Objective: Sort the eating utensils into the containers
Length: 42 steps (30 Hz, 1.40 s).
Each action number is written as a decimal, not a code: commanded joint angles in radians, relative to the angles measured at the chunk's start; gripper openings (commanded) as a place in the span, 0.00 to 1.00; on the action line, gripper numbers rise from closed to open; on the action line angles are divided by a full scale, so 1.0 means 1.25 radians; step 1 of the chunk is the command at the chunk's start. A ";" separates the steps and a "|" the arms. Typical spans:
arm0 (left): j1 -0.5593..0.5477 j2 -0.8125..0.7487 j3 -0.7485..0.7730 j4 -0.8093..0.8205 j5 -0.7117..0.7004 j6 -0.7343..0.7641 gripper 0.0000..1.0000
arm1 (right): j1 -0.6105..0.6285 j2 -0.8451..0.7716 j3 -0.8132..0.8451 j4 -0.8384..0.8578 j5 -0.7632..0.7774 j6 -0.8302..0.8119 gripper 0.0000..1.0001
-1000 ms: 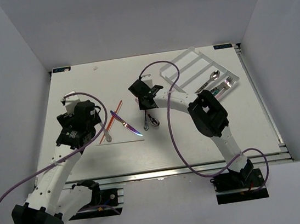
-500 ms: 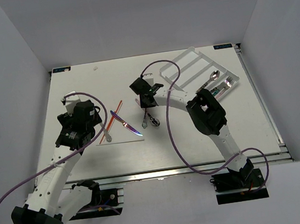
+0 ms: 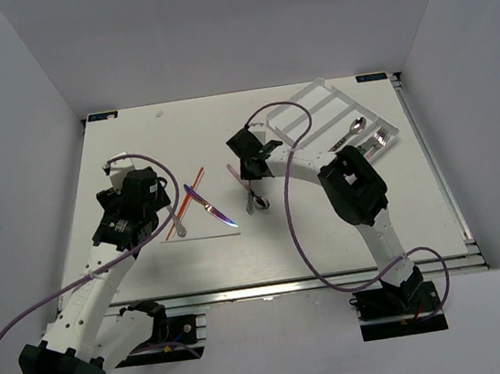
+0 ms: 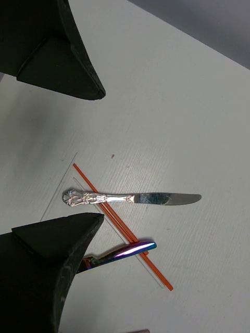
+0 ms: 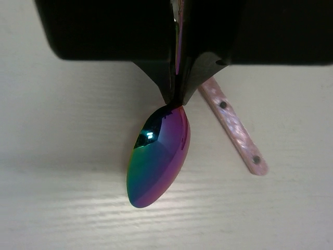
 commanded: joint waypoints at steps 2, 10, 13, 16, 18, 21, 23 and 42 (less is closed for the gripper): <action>0.003 -0.010 -0.004 0.012 0.002 0.006 0.98 | -0.026 -0.129 -0.108 0.060 -0.040 0.018 0.00; 0.003 -0.011 -0.004 0.013 -0.001 0.006 0.98 | -0.192 -0.361 -0.256 0.181 -0.220 -0.005 0.00; 0.003 -0.011 -0.004 0.013 -0.003 0.006 0.98 | -0.273 -0.389 -0.259 0.156 -0.208 -0.032 0.00; 0.003 -0.011 -0.004 0.015 0.000 0.006 0.98 | -0.357 -0.381 -0.247 0.134 -0.191 -0.052 0.00; 0.003 -0.010 -0.004 0.015 0.000 0.006 0.98 | -0.414 -0.355 -0.233 0.135 -0.184 -0.057 0.00; 0.003 -0.008 -0.004 0.013 0.000 0.006 0.98 | -0.476 -0.304 -0.195 0.146 -0.181 -0.060 0.00; 0.003 -0.007 -0.005 0.013 0.000 0.006 0.98 | -0.509 -0.256 -0.157 0.152 -0.175 -0.061 0.00; 0.003 0.016 -0.005 0.012 -0.008 0.003 0.98 | -0.551 -0.134 -0.087 0.113 -0.096 0.024 0.56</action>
